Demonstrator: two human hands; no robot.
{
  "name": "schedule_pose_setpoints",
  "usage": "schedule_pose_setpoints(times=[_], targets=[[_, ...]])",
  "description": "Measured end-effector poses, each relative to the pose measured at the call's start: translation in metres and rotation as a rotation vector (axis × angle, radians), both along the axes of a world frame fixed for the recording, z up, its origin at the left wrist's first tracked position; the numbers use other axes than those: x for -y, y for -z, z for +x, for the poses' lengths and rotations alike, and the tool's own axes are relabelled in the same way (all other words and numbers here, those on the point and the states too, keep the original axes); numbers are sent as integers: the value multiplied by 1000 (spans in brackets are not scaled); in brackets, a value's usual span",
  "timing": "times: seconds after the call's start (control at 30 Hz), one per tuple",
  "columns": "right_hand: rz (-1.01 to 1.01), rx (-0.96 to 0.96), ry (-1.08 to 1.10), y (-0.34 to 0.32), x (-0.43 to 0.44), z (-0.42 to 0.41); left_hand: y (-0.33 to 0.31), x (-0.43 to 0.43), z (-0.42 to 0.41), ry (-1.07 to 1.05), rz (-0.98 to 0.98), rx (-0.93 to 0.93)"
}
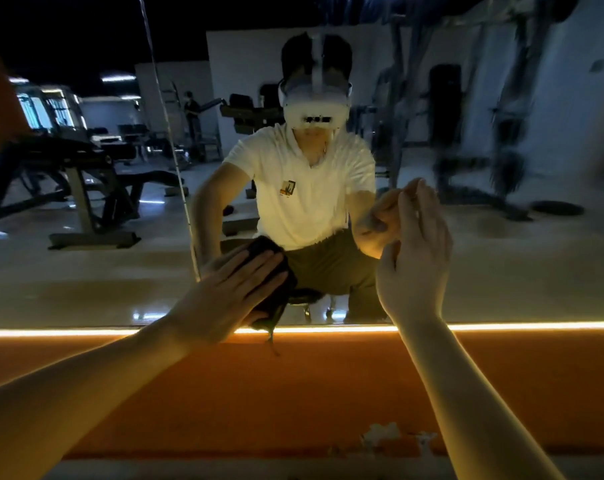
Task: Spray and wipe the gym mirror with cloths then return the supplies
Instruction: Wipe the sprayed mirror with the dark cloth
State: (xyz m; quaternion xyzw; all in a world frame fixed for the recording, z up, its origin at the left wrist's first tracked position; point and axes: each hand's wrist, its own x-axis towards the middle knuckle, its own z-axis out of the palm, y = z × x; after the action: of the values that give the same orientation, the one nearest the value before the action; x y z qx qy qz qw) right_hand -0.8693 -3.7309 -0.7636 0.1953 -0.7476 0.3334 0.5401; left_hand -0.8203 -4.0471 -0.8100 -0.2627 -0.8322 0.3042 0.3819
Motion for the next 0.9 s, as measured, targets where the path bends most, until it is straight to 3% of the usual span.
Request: schedule_pose_setpoints(times=[0.33,0.43,0.53,0.73,0.9], targets=[[-29,38,-148,-16,-29,0,-7,-156,-56,2,-43,-16],[-39,-11,-183,-18,-34,-5,-27,-135,-48,28,-58,-75],[-73,-7,-161,-16,-26,-4,-46,-95,-34,43,59,-106],[3,193,-370,-8,16,14,-64,-62,-6,53,295,-191],[-62,394,-526,-12,57,30,-72,-67,2,62,336,-170]])
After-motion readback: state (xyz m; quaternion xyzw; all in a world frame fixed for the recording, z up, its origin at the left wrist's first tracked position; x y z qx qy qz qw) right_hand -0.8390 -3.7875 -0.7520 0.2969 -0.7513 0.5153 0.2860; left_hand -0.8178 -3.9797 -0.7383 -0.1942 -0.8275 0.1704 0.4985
